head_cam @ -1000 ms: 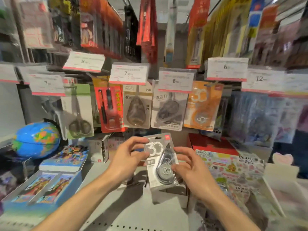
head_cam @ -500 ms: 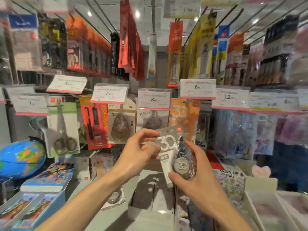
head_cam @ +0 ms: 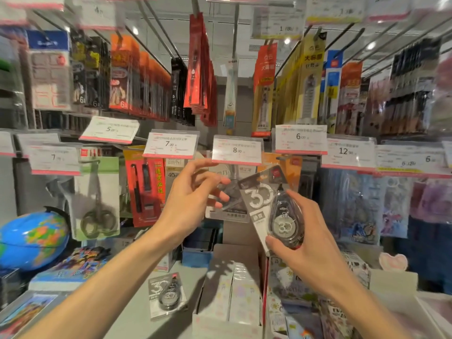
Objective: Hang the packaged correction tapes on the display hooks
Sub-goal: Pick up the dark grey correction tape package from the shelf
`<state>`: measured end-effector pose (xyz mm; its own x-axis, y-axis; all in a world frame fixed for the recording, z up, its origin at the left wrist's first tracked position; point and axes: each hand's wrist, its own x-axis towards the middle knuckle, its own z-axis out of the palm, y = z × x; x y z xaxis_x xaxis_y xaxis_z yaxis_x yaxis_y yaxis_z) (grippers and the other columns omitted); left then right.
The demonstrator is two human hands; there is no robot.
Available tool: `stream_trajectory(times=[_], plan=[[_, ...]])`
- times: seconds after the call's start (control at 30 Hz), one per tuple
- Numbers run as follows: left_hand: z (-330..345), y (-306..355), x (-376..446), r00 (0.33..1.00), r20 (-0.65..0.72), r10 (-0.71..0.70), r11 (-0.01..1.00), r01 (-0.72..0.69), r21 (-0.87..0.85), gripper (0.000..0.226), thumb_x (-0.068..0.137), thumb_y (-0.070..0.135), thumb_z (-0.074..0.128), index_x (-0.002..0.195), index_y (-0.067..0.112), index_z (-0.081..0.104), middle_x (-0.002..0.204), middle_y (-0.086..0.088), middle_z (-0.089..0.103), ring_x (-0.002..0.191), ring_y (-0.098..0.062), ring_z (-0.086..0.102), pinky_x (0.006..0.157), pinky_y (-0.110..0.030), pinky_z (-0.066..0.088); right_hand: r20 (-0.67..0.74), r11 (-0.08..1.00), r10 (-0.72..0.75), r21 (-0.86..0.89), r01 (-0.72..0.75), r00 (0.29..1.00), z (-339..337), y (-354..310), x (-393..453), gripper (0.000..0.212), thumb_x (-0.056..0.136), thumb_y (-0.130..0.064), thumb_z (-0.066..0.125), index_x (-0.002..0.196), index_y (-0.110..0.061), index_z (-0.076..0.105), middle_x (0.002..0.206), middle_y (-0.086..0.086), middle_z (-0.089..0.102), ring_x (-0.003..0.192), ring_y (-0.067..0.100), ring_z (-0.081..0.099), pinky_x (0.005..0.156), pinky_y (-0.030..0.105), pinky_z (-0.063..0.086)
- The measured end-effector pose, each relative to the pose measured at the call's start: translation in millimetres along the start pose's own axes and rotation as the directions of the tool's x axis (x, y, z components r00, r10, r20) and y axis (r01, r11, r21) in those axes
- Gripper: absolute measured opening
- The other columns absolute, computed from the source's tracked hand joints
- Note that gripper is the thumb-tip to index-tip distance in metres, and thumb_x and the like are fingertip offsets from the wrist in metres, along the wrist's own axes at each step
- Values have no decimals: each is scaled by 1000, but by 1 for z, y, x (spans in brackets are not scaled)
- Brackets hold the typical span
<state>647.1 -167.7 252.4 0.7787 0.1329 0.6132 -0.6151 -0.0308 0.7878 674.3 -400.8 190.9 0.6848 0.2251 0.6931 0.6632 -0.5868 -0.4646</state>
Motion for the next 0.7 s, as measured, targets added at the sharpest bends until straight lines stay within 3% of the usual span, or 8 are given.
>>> stream_trajectory(times=[0.13, 0.4, 0.7], plan=[[0, 7, 0, 998, 52, 47, 998, -45, -44, 34, 98, 1, 54, 130, 15, 51, 94, -12, 74, 68, -25, 67, 59, -30, 56, -9, 999, -45, -3, 45, 999, 6, -9, 13, 87, 83, -36, 77, 151, -39, 22, 136, -26, 29, 125, -7, 38, 104, 19, 35], [-4, 11, 3, 991, 90, 96, 995, -97, 5, 40, 99, -3, 50, 133, 18, 48, 102, -18, 70, 67, -23, 67, 57, -27, 56, -22, 996, -85, 11, 85, 996, 17, -25, 46, 92, 83, -37, 77, 154, -37, 19, 137, -18, 33, 130, 1, 39, 107, 24, 35], [-12, 7, 5, 990, 90, 109, 990, -117, 81, 42, 100, -3, 49, 136, 18, 49, 100, -11, 72, 70, -24, 68, 60, -30, 56, 5, 999, -42, -13, 42, 999, 24, -29, 58, 95, 82, -42, 76, 155, -38, 16, 148, -7, 35, 139, 13, 39, 111, 35, 38]])
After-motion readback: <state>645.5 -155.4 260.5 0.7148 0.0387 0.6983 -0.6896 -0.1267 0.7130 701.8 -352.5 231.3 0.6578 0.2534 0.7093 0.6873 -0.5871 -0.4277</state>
